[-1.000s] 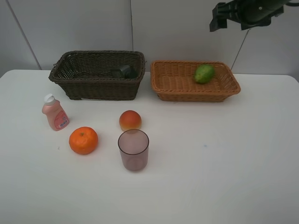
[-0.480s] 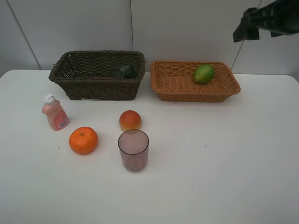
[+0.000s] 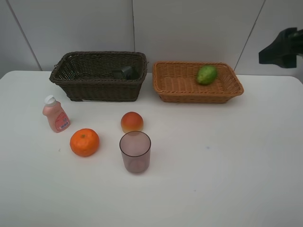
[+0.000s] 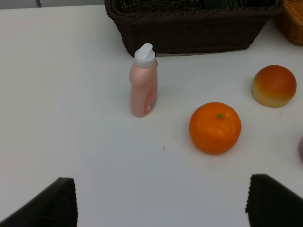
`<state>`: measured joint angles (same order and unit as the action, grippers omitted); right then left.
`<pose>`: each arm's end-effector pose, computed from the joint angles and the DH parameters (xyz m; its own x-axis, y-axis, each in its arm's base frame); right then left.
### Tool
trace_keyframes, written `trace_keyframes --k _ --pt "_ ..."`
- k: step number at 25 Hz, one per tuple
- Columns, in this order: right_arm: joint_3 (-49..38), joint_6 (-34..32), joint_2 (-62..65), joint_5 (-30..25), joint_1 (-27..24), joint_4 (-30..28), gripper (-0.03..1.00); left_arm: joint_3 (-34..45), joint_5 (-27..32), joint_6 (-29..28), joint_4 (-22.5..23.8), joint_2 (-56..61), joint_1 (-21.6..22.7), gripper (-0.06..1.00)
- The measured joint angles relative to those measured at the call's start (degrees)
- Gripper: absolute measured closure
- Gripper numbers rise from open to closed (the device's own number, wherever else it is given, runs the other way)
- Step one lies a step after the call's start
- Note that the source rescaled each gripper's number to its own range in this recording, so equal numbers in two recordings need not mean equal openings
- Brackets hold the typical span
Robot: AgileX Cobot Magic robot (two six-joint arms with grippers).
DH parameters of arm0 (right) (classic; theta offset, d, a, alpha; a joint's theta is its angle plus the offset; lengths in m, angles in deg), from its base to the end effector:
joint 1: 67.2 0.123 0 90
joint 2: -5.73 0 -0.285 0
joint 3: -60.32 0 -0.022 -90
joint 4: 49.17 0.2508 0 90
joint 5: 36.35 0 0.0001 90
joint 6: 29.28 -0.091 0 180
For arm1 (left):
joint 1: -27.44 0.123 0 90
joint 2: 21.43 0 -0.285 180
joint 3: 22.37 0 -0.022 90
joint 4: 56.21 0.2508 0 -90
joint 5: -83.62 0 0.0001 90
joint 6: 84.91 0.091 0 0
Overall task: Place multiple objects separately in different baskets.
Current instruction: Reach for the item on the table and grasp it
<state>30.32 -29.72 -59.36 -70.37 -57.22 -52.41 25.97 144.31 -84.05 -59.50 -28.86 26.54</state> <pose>0.1997 0.0322 0.3237 -0.6144 -0.1479 -0.7750 -0.1733 0.9836 -0.0503 -0.0063 -0.0045 0.2786 -0.4456 -0.0061 -0.8952 0.0547 0.9979 -0.0340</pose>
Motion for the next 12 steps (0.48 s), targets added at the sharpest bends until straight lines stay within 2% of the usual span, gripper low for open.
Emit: trace_keyframes --k 9,12 --pt "-2.1 0.0 3.2 -0.2 0.0 1.3 -0.03 0.0 0.0 0.0 0.0 0.0 0.0 0.02" --pt "-2.2 1.9 3.2 -0.2 0.0 1.3 -0.03 0.0 0.0 0.0 0.0 0.0 0.0 0.02"
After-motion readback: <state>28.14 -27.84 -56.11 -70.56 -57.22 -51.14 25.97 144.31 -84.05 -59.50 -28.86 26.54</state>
